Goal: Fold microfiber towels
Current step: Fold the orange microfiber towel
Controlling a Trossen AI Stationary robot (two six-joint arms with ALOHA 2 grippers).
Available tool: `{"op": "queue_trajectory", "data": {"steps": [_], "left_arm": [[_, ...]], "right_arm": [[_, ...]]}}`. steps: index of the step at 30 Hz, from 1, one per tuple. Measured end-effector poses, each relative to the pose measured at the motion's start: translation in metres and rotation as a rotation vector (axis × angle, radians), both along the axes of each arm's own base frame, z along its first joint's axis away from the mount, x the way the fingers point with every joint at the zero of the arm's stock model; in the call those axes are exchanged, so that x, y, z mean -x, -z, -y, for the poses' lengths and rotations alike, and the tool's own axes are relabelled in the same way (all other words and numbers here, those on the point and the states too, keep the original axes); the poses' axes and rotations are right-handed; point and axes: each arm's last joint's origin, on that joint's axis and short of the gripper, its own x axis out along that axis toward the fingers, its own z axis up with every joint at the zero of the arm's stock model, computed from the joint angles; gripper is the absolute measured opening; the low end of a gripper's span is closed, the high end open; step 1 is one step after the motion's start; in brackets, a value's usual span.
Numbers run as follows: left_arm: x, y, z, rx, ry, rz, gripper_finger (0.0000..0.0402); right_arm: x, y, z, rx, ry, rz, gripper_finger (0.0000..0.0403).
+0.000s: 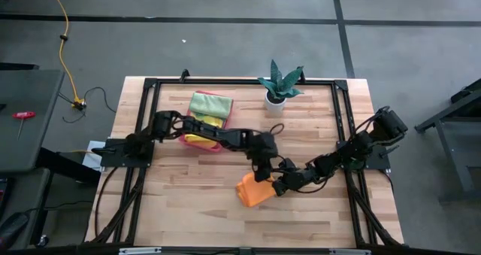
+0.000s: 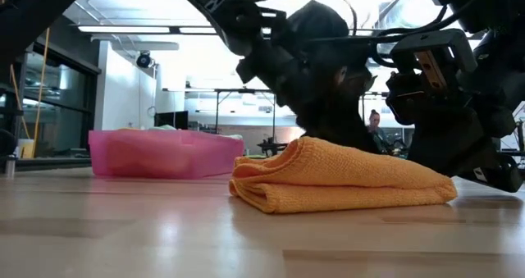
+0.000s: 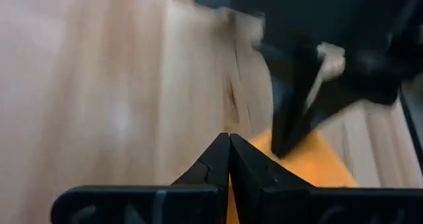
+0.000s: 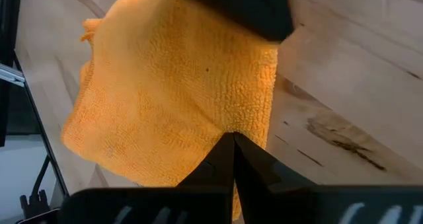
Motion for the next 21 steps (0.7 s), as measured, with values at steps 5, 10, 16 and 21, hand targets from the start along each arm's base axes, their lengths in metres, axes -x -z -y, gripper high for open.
{"op": "queue_trajectory", "data": {"steps": [5, 10, 16, 21], "left_arm": [[0.003, -0.001, 0.005, -0.025, 0.061, -0.042, 0.0], [0.014, 0.01, 0.004, -0.119, 0.101, -0.163, 0.0], [0.016, 0.01, -0.002, -0.158, 0.068, -0.189, 0.0], [0.021, 0.01, -0.011, -0.196, -0.032, -0.266, 0.0]], "right_arm": [[0.0, 0.0, 0.0, 0.001, 0.0, -0.001, 0.0], [0.0, 0.0, 0.0, 0.0, 0.002, -0.002, 0.0], [0.0, 0.0, 0.0, -0.001, 0.003, -0.003, 0.0], [0.0, 0.0, 0.0, -0.005, 0.007, -0.003, 0.0]]}}
